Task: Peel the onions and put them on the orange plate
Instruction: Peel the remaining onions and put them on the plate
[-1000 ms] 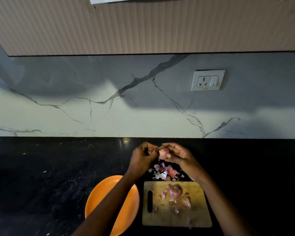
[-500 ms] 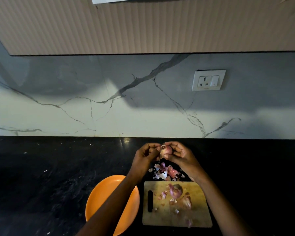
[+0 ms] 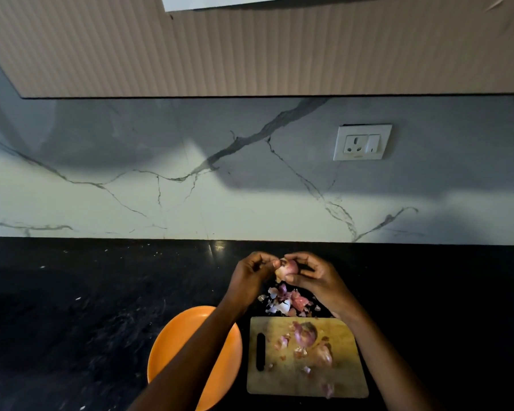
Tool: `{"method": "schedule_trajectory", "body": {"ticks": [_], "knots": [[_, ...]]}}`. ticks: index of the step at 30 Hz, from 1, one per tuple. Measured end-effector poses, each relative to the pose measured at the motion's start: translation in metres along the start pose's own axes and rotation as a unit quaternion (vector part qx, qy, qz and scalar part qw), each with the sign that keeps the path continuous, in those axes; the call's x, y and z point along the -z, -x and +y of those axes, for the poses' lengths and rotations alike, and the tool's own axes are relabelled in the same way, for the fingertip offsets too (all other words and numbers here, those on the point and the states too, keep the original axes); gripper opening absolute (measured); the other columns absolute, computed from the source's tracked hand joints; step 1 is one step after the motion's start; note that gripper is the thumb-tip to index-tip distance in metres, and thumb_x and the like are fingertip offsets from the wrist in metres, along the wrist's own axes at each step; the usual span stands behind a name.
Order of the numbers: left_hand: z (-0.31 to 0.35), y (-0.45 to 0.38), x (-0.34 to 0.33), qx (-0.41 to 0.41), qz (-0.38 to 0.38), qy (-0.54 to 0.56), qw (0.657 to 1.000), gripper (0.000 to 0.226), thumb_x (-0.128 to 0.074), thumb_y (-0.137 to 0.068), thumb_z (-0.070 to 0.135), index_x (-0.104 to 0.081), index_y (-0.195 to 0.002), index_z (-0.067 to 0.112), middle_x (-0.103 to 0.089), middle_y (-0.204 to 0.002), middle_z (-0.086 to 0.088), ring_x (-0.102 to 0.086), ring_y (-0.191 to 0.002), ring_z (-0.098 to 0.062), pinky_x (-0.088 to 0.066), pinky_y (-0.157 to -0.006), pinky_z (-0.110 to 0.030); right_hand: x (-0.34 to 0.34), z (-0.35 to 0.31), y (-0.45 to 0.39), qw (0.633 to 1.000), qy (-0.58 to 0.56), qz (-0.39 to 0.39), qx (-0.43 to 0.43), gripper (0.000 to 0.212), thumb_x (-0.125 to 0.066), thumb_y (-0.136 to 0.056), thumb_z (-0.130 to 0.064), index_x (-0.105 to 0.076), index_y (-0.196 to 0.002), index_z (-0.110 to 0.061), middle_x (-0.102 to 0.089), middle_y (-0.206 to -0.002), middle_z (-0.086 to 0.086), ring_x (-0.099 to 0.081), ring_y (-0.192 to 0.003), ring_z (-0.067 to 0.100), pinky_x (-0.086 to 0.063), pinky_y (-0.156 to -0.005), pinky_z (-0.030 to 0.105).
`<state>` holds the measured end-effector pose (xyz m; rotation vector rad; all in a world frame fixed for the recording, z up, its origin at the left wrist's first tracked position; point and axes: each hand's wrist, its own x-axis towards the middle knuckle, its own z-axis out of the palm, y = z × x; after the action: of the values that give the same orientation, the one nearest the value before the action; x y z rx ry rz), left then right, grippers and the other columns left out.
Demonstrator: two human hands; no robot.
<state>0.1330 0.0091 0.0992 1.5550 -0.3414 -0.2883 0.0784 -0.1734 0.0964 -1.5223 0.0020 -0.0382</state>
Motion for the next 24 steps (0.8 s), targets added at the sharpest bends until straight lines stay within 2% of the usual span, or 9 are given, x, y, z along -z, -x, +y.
{"method": "schedule_trajectory", "body": {"ticks": [3, 7, 11, 14, 16, 18, 21, 24], "knots": [[-0.003, 0.001, -0.004, 0.014, -0.003, -0.005, 1.000, 0.025, -0.059, -0.097, 0.026, -0.067, -0.103, 0.003, -0.068, -0.096, -0.022, -0.064, -0.088, -0.025, -0.053, -0.082, -0.039, -0.001, 0.001, 0.000, 1.000, -0.006, 0.001, 0.002, 0.041, -0.076, -0.083, -0.001, -0.067, -0.120, -0.015, -0.071, -0.121, 0.001, -0.066, -0.116, 0.019, -0.054, -0.099, 0.035], [-0.006, 0.001, -0.001, 0.036, 0.053, 0.005, 0.998, 0.018, -0.052, -0.104, 0.016, -0.065, -0.101, 0.003, -0.063, -0.079, -0.002, -0.060, -0.073, -0.007, -0.051, -0.070, -0.022, -0.001, -0.002, 0.002, 0.998, -0.058, 0.008, -0.003, 0.041, -0.076, -0.081, -0.003, -0.067, -0.119, -0.016, -0.072, -0.120, 0.001, -0.065, -0.117, 0.018, -0.054, -0.096, 0.032], [-0.013, -0.002, 0.011, 0.068, 0.092, 0.007, 0.993, 0.023, -0.049, -0.105, 0.021, -0.066, -0.101, 0.005, -0.065, -0.081, 0.000, -0.060, -0.073, -0.010, -0.049, -0.066, -0.019, 0.004, -0.003, 0.001, 0.995, -0.102, 0.008, -0.005, 0.042, -0.084, -0.075, -0.018, -0.072, -0.114, -0.026, -0.069, -0.126, 0.003, -0.063, -0.122, 0.018, -0.053, -0.097, 0.032], [-0.016, -0.001, 0.012, 0.042, 0.064, -0.053, 0.996, 0.024, -0.048, -0.105, 0.023, -0.068, -0.093, 0.015, -0.070, -0.093, -0.001, -0.065, -0.079, -0.002, -0.051, -0.072, -0.019, 0.005, -0.003, 0.000, 0.994, -0.105, 0.011, -0.005, 0.041, -0.081, -0.076, -0.015, -0.070, -0.115, -0.023, -0.068, -0.128, 0.003, -0.062, -0.123, 0.019, -0.053, -0.097, 0.031], [-0.018, -0.002, 0.013, 0.006, 0.046, -0.139, 0.989, 0.014, -0.055, -0.102, 0.025, -0.067, -0.096, 0.026, -0.069, -0.103, -0.001, -0.065, -0.090, -0.002, -0.050, -0.080, -0.019, 0.006, -0.003, 0.000, 0.995, -0.100, 0.008, 0.000, 0.042, -0.080, -0.080, -0.009, -0.068, -0.118, -0.019, -0.068, -0.128, 0.004, -0.062, -0.123, 0.020, -0.054, -0.095, 0.030], [-0.015, -0.003, 0.014, -0.017, 0.036, -0.181, 0.983, 0.009, -0.059, -0.100, 0.026, -0.067, -0.102, 0.031, -0.067, -0.108, 0.003, -0.063, -0.096, 0.002, -0.048, -0.081, -0.013, 0.007, -0.003, 0.000, 0.995, -0.100, 0.003, -0.003, 0.044, -0.076, -0.079, -0.007, -0.064, -0.121, -0.015, -0.068, -0.128, 0.005, -0.062, -0.122, 0.021, -0.056, -0.090, 0.029], [0.000, -0.003, 0.012, -0.039, 0.004, -0.155, 0.987, 0.015, -0.063, -0.098, 0.024, -0.068, -0.110, 0.032, -0.069, -0.108, 0.010, -0.065, -0.099, 0.002, -0.053, -0.085, -0.018, 0.008, -0.002, 0.002, 0.994, -0.104, -0.006, -0.020, 0.045, -0.071, -0.080, -0.007, -0.061, -0.124, -0.011, -0.068, -0.128, 0.007, -0.062, -0.122, 0.022, -0.055, -0.088, 0.027], [0.010, -0.001, 0.008, -0.053, -0.041, -0.131, 0.989, 0.020, -0.068, -0.094, 0.020, -0.069, -0.112, 0.030, -0.073, -0.103, 0.008, -0.070, -0.096, -0.006, -0.057, -0.087, -0.025, 0.009, -0.002, 0.003, 0.992, -0.119, -0.012, -0.034, 0.040, -0.068, -0.089, -0.011, -0.062, -0.129, -0.013, -0.069, -0.127, 0.007, -0.065, -0.119, 0.020, -0.054, -0.088, 0.027]]}}
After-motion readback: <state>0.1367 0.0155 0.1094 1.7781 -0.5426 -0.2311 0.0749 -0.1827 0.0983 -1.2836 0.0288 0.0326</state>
